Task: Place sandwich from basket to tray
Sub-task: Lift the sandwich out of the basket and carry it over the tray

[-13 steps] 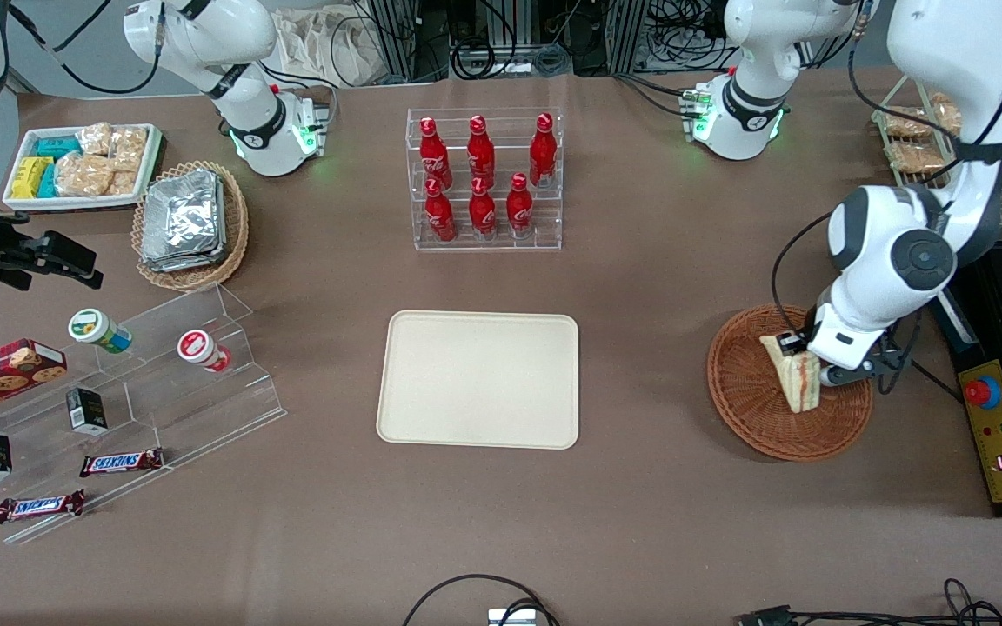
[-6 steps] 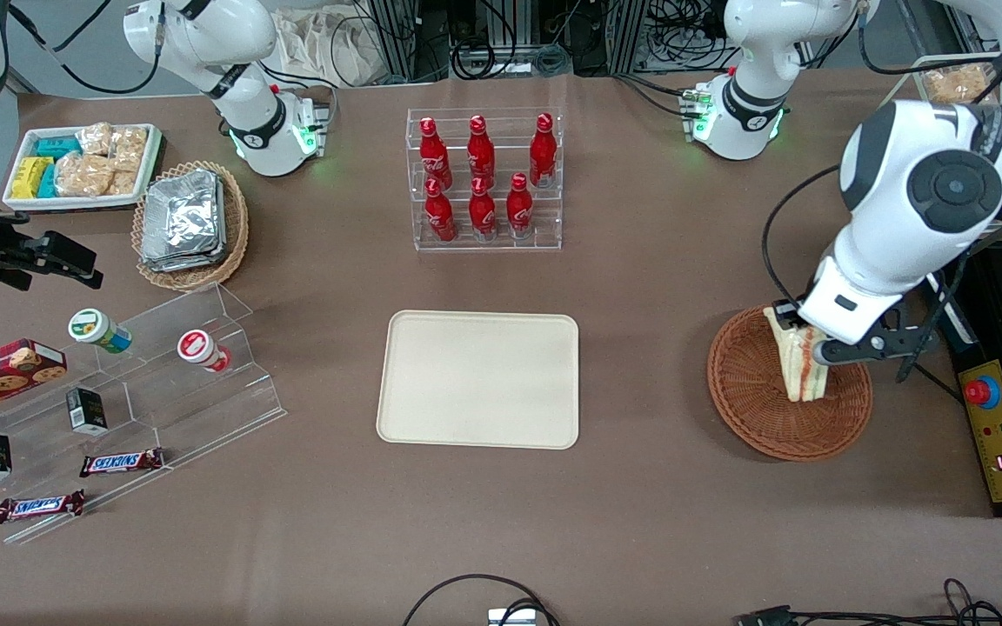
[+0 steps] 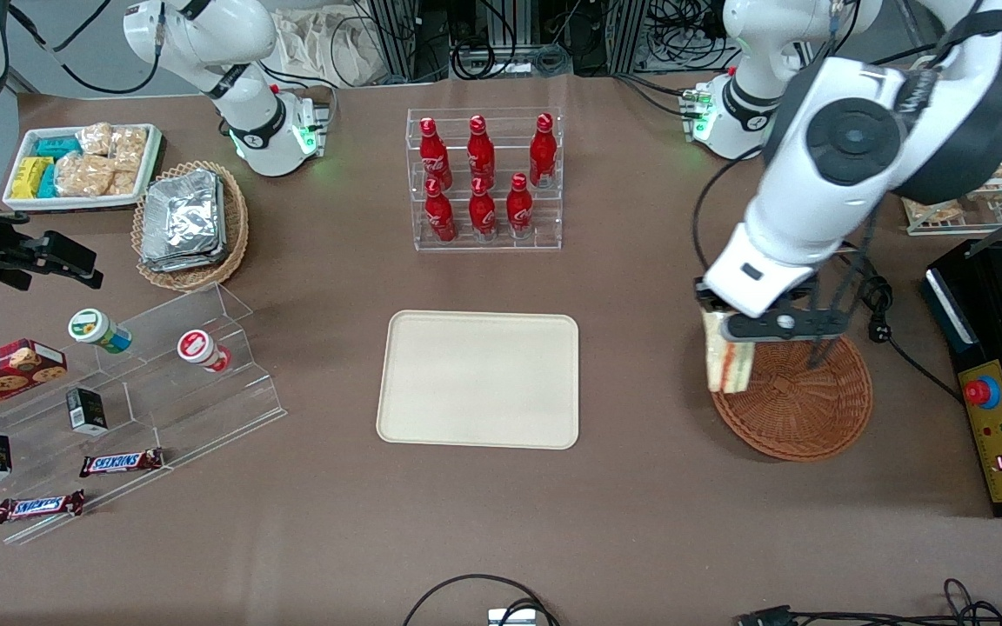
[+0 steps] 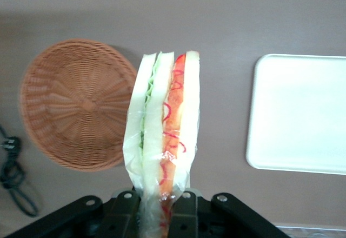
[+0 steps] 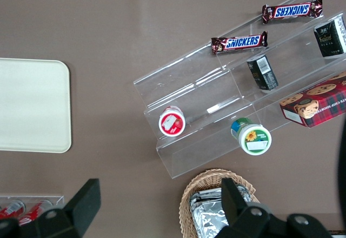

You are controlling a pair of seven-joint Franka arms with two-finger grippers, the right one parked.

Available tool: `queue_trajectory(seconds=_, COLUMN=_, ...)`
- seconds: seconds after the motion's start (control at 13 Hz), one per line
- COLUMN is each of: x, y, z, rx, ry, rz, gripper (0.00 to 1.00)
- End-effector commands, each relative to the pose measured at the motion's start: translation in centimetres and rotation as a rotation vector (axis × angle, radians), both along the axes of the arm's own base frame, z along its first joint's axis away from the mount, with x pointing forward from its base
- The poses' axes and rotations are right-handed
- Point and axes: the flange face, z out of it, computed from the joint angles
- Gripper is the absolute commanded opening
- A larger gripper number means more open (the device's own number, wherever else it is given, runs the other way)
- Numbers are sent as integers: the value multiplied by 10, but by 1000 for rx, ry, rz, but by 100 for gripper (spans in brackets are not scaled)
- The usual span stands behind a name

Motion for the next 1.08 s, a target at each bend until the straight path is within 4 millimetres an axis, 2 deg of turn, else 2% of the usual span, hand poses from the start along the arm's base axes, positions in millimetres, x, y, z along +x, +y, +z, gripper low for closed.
queue_trajectory(seconds=0.0, x=3, y=-82, z=-22, rx=-10, ry=28, rz=-3, gripper=6)
queue_trajectory(seconds=0.15, x=-3, y=-122, z=-63, rx=40, ry=35, rz=-40, gripper=7)
queue_trajectory(seconds=0.31, x=4, y=-145, z=-99, rx=36, ry=46, rz=-51, gripper=7)
queue_trajectory(seconds=0.46, x=14, y=-165, z=-127, rx=-3, ry=34, rz=-55, gripper=7)
queue_trajectory(seconds=0.69, x=22, y=-174, z=-171, rx=1, ry=23, rz=-71, gripper=8)
queue_trajectory(seconds=0.85, x=16, y=-188, z=-205, rx=16, ry=25, rz=-100, gripper=10)
queue_trajectory(seconds=1.0, x=19, y=-193, z=-231, rx=13, ry=2, rz=-84, gripper=10)
